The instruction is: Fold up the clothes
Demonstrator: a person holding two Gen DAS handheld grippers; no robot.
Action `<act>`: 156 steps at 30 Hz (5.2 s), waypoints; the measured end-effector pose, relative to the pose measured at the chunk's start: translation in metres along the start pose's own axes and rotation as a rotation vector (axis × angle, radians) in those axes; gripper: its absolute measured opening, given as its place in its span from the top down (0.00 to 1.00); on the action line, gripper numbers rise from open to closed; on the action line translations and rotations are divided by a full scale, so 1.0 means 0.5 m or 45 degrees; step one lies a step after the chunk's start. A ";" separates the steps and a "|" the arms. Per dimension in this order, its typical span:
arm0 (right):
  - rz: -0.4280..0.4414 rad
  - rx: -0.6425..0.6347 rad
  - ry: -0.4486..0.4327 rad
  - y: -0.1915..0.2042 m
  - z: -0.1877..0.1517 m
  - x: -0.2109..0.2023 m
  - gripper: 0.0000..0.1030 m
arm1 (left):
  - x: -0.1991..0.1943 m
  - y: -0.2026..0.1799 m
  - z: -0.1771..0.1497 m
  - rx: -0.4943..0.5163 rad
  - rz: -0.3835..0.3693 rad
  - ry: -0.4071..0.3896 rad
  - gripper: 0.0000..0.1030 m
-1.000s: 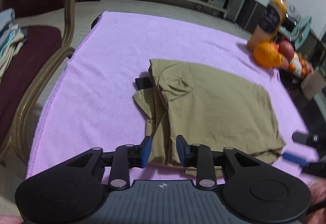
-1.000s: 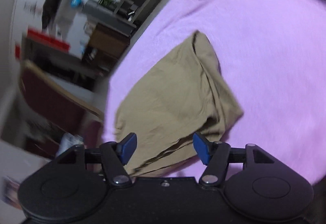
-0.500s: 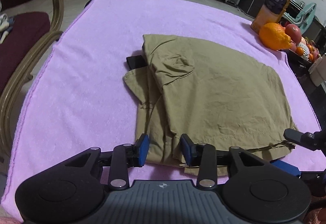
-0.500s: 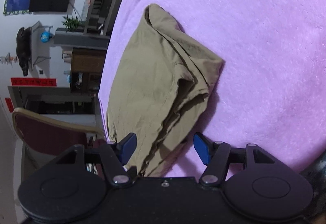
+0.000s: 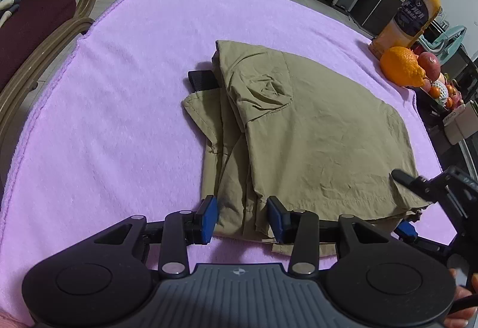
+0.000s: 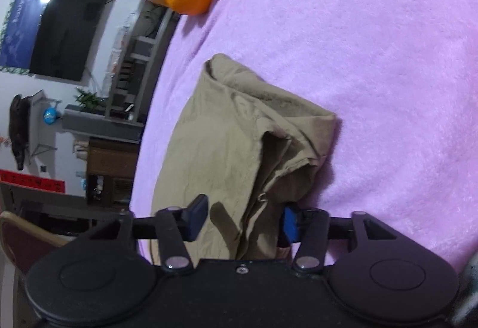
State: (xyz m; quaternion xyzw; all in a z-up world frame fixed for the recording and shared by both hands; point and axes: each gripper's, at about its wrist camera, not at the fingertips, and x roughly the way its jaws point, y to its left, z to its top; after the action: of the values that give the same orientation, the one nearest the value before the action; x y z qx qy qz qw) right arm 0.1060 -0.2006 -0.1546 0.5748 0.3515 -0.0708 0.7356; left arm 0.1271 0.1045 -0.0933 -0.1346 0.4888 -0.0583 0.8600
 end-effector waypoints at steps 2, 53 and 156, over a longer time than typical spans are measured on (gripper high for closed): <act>-0.035 0.047 0.009 -0.010 0.005 0.004 0.72 | 0.000 0.001 0.000 0.001 -0.005 0.004 0.59; -0.269 -2.091 0.020 0.446 -0.036 0.044 0.87 | -0.076 0.004 0.014 -0.027 0.092 -0.225 0.70; 0.096 -1.655 0.090 0.268 0.134 -0.079 0.73 | -0.020 -0.162 0.076 0.316 0.097 -0.210 0.67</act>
State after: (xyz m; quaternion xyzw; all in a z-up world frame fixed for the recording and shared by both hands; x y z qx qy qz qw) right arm 0.1741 -0.2284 -0.0182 0.0265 0.3263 0.2010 0.9233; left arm 0.1569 0.0360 -0.0431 -0.0130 0.4103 -0.0741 0.9088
